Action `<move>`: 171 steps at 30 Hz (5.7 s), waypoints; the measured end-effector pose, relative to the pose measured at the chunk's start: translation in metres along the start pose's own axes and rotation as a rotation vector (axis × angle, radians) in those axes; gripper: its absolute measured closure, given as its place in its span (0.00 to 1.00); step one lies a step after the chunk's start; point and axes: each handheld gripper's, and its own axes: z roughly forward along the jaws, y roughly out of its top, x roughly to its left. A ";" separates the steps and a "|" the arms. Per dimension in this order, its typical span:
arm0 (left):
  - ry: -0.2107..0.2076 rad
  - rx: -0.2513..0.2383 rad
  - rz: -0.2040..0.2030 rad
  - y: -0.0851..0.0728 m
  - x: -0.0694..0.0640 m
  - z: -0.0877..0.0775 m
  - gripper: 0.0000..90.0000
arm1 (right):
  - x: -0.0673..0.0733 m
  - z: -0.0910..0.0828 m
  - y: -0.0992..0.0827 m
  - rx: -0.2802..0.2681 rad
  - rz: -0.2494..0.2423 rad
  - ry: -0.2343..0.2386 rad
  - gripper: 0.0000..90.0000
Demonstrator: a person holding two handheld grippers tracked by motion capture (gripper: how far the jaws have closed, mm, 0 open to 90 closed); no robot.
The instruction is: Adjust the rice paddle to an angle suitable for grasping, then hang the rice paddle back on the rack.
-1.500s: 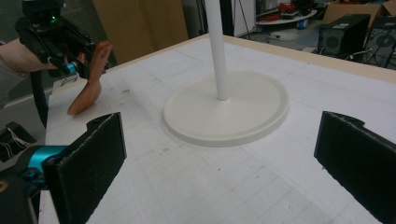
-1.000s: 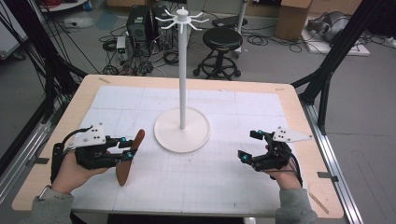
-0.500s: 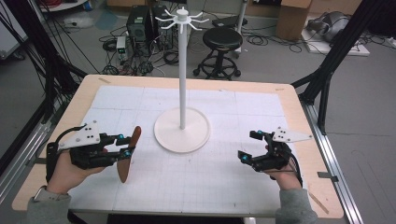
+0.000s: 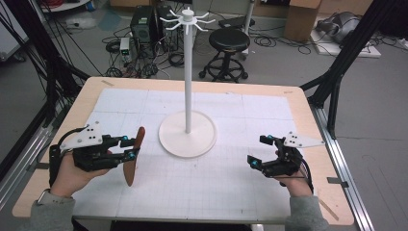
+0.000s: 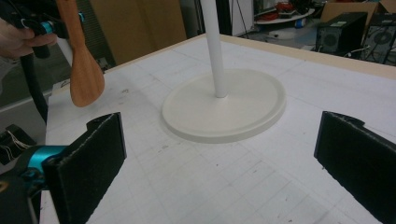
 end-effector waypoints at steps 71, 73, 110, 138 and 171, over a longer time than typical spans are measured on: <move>-0.016 -0.193 0.007 0.123 0.056 -0.002 0.72 | -0.008 -0.005 0.003 -0.074 0.040 0.015 0.01; -0.019 -0.193 0.007 0.127 0.059 -0.002 0.72 | -0.009 -0.005 0.003 -0.072 0.044 0.017 0.01; -0.007 -0.236 0.009 0.192 0.070 0.020 0.72 | -0.014 -0.006 0.003 -0.081 0.054 0.028 0.01; 0.013 -0.246 -0.001 0.206 0.066 0.036 0.72 | -0.014 -0.006 0.003 -0.084 0.061 0.029 0.01; 0.031 -0.217 -0.024 0.204 0.071 0.056 0.72 | -0.015 -0.008 0.002 -0.088 0.066 0.030 0.01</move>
